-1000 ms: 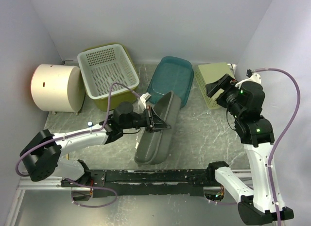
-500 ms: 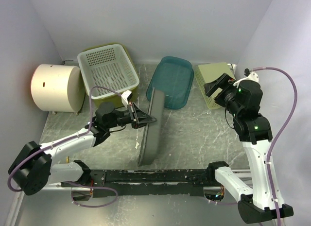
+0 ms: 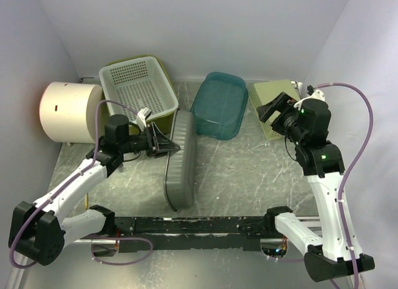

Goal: Turn the large container upside down

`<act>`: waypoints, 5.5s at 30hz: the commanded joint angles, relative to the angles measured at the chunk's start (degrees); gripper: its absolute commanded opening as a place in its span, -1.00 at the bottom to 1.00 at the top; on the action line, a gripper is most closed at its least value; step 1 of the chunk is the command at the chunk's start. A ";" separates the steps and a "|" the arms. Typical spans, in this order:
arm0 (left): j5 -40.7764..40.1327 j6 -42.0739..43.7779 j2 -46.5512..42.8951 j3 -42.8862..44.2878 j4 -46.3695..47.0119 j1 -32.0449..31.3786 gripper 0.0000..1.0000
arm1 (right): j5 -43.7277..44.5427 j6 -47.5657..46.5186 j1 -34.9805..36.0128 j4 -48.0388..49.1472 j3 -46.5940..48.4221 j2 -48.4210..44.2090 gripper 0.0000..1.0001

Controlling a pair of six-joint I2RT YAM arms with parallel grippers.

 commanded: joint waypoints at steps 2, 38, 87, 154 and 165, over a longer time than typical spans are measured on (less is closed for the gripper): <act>-7.40 20.15 1.39 1.33 -29.34 2.13 0.21 | -0.92 0.47 -0.33 1.76 -1.60 -0.27 0.60; -14.50 20.42 0.72 -2.36 -28.75 2.13 -0.86 | -6.33 2.19 -0.21 4.50 -0.95 2.82 0.59; -6.62 -27.96 31.01 5.34 61.57 -26.96 -0.87 | -6.49 3.22 -0.21 4.37 -1.54 1.65 0.58; -23.03 19.91 45.46 30.82 -8.25 -30.28 0.80 | -6.21 -1.85 -0.21 0.14 -3.87 2.62 0.57; -22.43 19.63 40.60 29.44 -8.13 -32.33 0.81 | 7.42 -4.64 -0.84 -5.54 -4.85 10.00 0.63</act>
